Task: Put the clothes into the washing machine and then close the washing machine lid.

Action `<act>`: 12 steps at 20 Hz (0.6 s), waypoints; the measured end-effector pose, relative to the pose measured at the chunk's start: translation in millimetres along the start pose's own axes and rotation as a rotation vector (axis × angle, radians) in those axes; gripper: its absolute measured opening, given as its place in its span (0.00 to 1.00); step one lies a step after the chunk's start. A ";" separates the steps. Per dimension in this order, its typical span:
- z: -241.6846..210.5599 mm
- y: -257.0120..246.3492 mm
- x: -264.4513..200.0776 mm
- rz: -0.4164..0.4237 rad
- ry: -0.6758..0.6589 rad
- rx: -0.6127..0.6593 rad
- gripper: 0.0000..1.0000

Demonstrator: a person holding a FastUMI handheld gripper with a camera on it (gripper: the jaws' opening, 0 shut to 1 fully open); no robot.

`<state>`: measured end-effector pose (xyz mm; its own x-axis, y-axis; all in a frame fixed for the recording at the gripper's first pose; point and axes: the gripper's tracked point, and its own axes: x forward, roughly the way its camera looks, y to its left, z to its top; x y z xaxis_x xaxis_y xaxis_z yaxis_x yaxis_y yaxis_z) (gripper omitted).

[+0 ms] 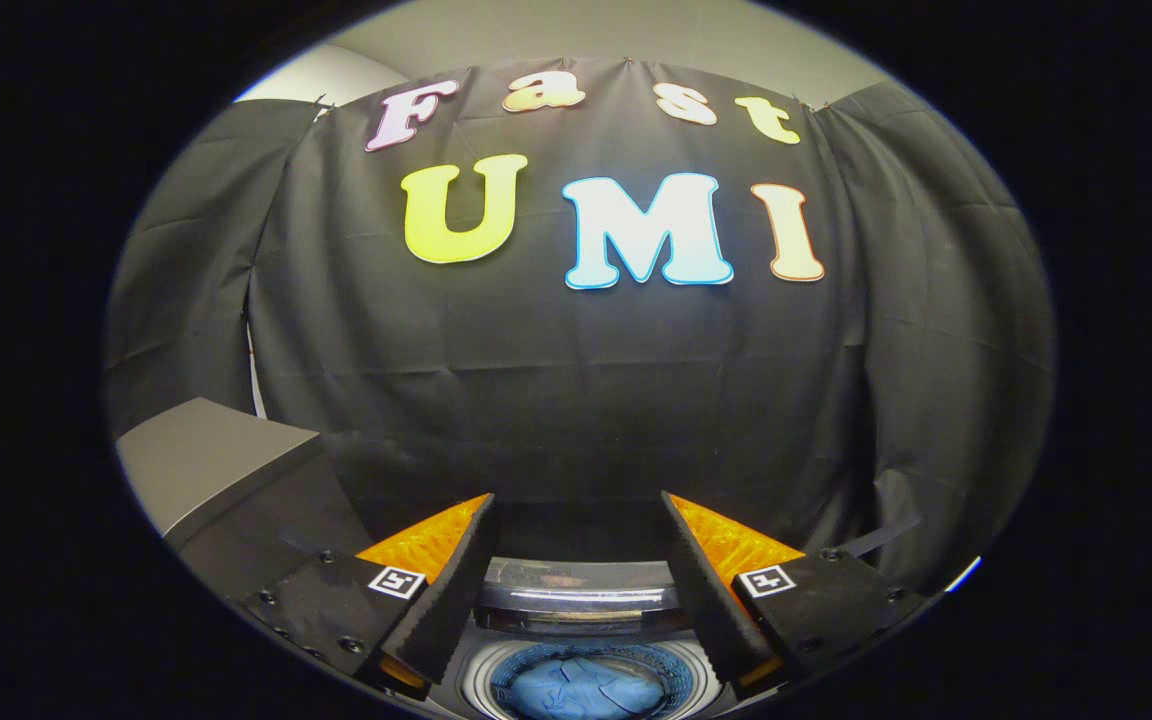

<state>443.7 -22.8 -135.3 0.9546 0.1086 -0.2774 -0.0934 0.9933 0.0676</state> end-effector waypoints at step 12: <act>-30.0 2.6 -33.0 0.015 0.041 0.002 0.98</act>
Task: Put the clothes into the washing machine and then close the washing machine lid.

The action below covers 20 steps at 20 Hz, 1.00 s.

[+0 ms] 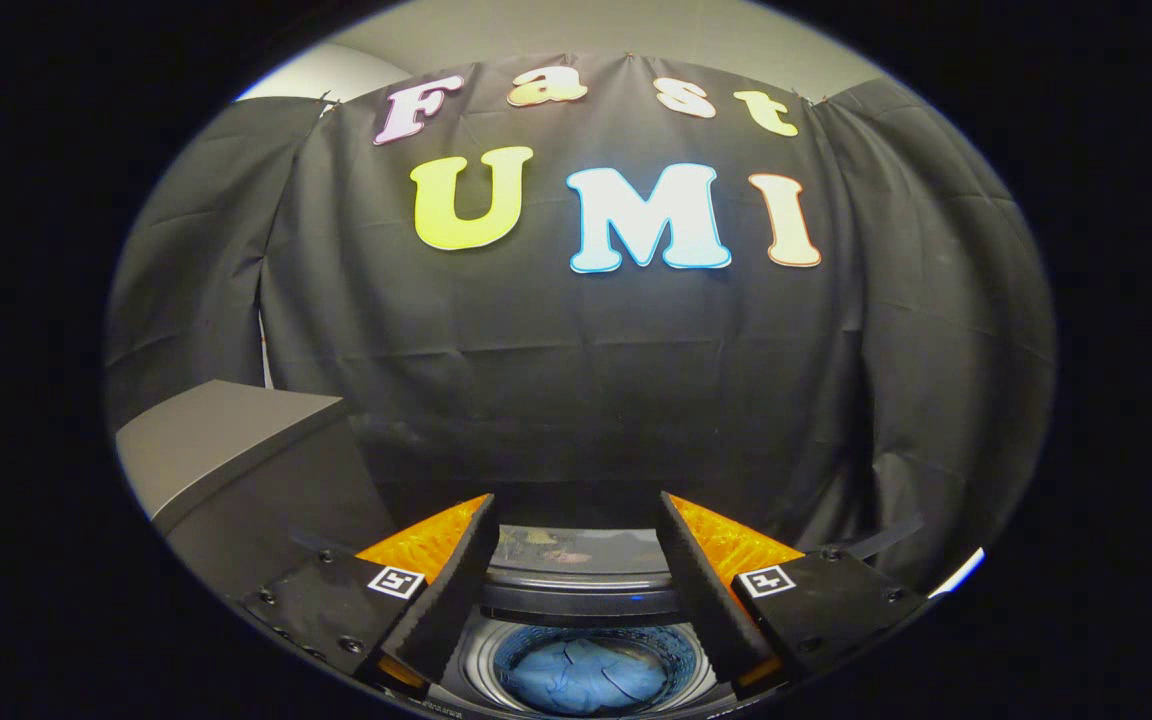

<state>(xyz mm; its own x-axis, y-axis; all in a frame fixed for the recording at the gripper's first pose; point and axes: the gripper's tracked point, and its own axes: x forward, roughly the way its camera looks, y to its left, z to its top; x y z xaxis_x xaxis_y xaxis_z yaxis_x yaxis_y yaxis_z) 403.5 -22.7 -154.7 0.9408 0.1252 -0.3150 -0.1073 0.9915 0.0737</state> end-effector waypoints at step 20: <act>-44.2 23.8 -85.1 0.009 0.039 0.026 0.98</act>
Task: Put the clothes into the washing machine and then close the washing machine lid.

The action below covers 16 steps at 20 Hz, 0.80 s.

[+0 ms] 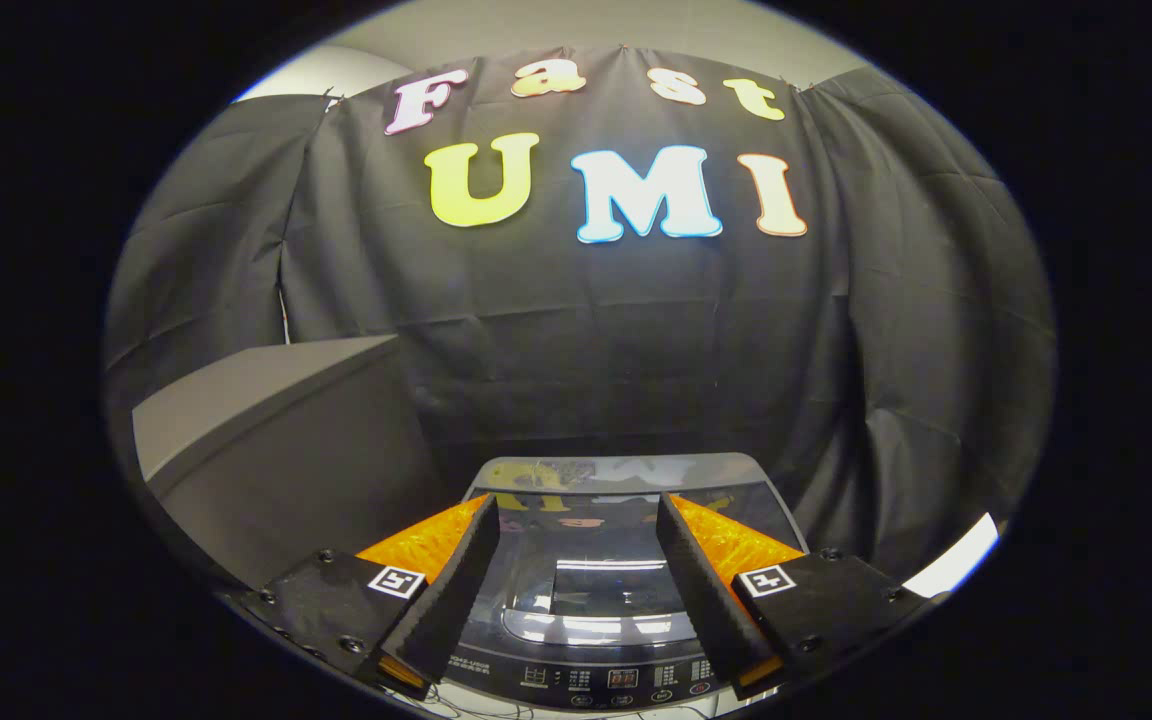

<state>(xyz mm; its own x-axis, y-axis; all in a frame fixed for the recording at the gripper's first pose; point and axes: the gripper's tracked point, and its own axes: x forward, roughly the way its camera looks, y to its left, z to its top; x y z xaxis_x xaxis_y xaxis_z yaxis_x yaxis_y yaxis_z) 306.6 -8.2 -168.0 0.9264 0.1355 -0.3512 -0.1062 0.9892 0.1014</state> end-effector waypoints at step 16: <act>64.5 41.8 -144.6 0.014 -0.208 -0.015 0.98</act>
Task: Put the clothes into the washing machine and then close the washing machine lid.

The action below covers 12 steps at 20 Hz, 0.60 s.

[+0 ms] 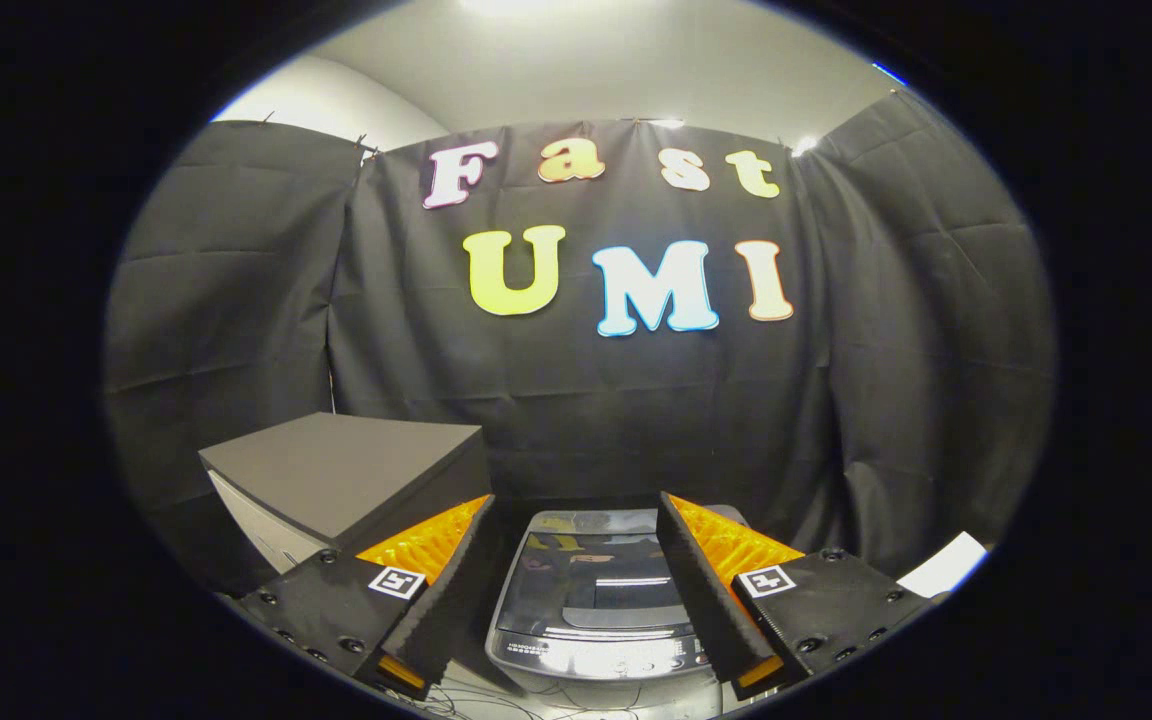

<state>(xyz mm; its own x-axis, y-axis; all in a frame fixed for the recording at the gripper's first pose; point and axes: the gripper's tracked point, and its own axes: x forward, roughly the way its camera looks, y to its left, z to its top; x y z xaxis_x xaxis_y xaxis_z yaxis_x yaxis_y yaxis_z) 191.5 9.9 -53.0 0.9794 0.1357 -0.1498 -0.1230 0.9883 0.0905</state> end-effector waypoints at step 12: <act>40.4 -9.0 -65.5 -0.026 -0.107 -0.025 0.98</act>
<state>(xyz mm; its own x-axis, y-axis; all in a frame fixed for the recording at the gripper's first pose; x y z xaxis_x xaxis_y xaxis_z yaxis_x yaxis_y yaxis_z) 135.0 -10.7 -4.2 0.9937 0.1027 -0.0458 -0.0997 0.9930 0.0636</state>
